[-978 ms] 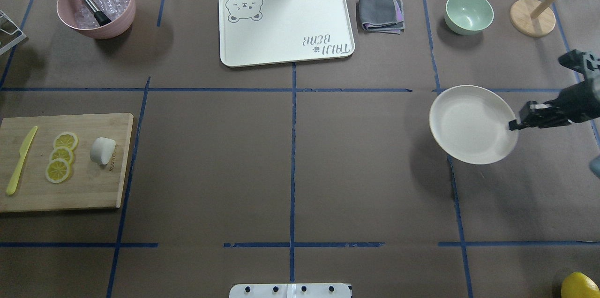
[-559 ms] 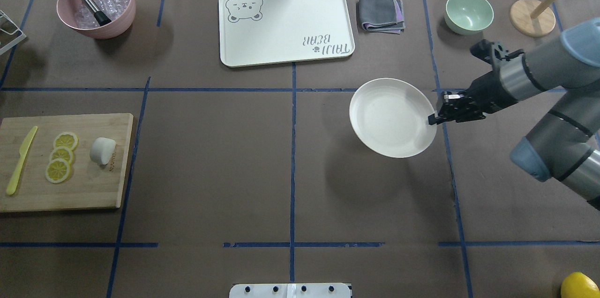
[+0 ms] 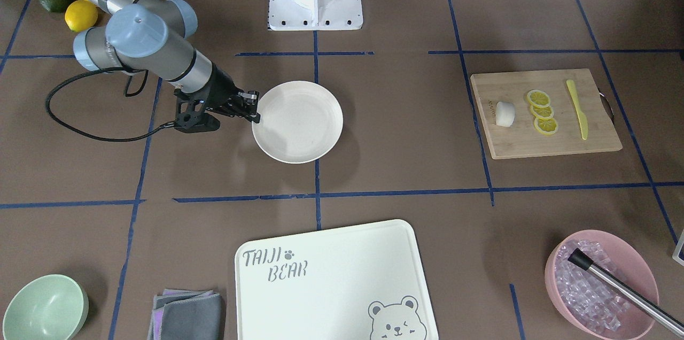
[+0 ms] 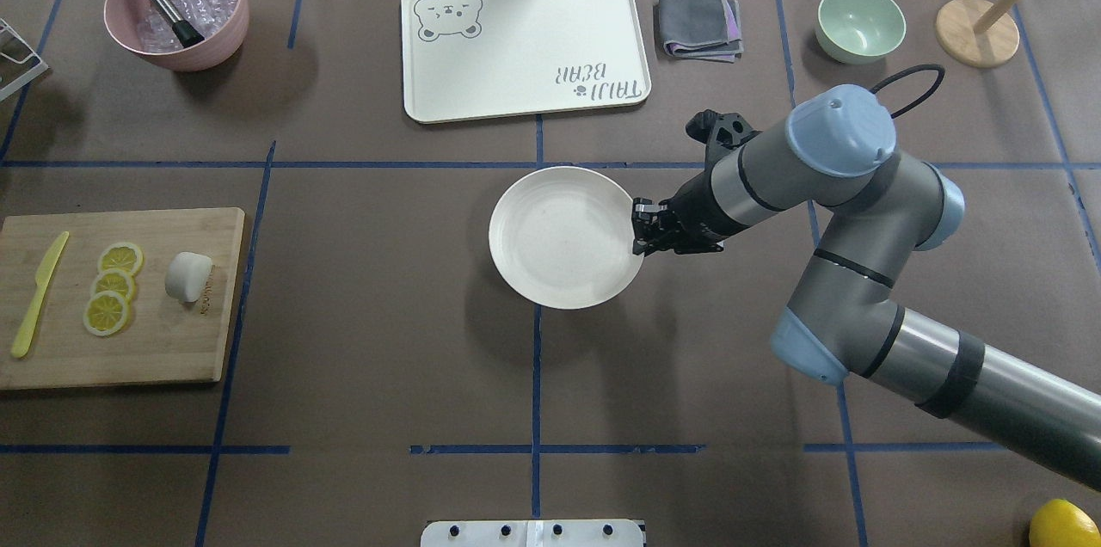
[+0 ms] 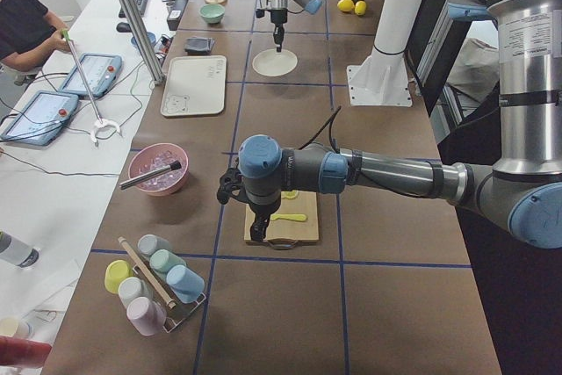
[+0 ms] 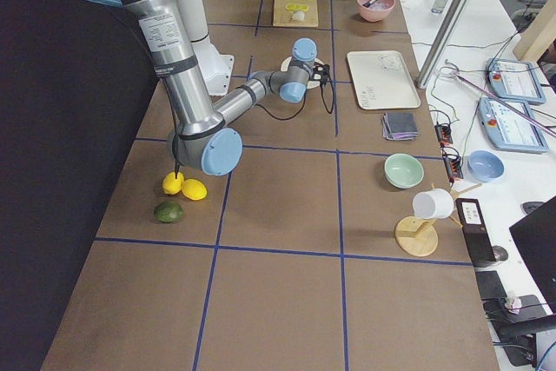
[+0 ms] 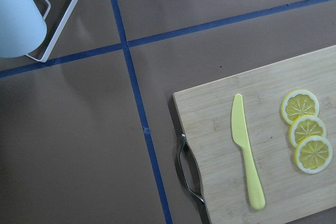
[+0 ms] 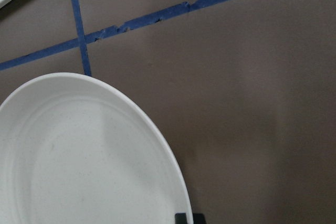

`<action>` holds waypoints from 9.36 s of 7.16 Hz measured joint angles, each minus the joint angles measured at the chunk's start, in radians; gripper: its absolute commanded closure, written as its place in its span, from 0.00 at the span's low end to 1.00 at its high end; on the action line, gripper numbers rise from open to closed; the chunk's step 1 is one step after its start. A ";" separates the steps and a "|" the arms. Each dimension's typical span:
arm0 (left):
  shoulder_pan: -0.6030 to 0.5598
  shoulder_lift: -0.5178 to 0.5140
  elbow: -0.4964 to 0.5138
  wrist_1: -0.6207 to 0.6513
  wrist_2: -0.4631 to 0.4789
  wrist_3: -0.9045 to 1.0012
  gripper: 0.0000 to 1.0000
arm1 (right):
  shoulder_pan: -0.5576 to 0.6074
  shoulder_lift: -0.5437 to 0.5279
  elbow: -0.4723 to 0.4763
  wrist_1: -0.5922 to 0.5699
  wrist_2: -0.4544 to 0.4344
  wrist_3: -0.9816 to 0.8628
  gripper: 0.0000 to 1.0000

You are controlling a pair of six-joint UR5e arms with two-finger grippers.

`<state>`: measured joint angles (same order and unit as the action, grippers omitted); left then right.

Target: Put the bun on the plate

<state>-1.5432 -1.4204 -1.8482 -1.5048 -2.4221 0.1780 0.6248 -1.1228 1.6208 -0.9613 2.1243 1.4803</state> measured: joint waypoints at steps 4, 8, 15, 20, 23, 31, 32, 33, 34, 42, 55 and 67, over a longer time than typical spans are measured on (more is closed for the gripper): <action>0.000 0.000 0.002 0.000 0.000 -0.004 0.00 | -0.065 0.063 -0.065 -0.034 -0.113 0.029 0.19; 0.019 -0.003 -0.002 -0.006 -0.001 -0.018 0.00 | -0.064 0.053 -0.038 -0.043 -0.139 0.033 0.00; 0.544 -0.029 -0.030 -0.509 0.219 -0.811 0.00 | 0.396 -0.329 0.290 -0.234 0.288 -0.327 0.00; 0.815 -0.114 -0.035 -0.542 0.457 -0.994 0.02 | 0.459 -0.461 0.293 -0.231 0.306 -0.541 0.00; 0.851 -0.117 -0.015 -0.542 0.502 -0.994 0.06 | 0.458 -0.465 0.293 -0.229 0.301 -0.543 0.00; 0.856 -0.145 0.014 -0.541 0.505 -0.994 0.67 | 0.453 -0.470 0.289 -0.228 0.284 -0.542 0.00; 0.856 -0.145 0.015 -0.542 0.505 -0.994 0.70 | 0.453 -0.470 0.288 -0.227 0.284 -0.542 0.00; 0.856 -0.145 0.014 -0.542 0.505 -0.998 0.70 | 0.453 -0.470 0.287 -0.227 0.284 -0.542 0.00; 0.855 -0.150 0.004 -0.543 0.505 -1.004 0.70 | 0.453 -0.470 0.287 -0.226 0.284 -0.541 0.00; 1.097 -0.750 0.040 -0.292 0.677 -1.476 0.70 | 0.455 -0.481 0.293 -0.221 0.286 -0.542 0.00; 1.162 -0.981 0.413 -0.299 0.882 -1.494 0.54 | 0.453 -0.519 0.286 -0.162 0.284 -0.540 0.00; 1.053 -0.692 -0.042 -0.197 0.835 -1.246 0.04 | 0.521 -0.534 0.266 -0.190 0.297 -0.649 0.00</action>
<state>-0.4905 -2.1120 -1.8900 -1.7022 -1.5873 -1.0684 1.1462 -1.6568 1.8867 -1.1511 2.4212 0.8317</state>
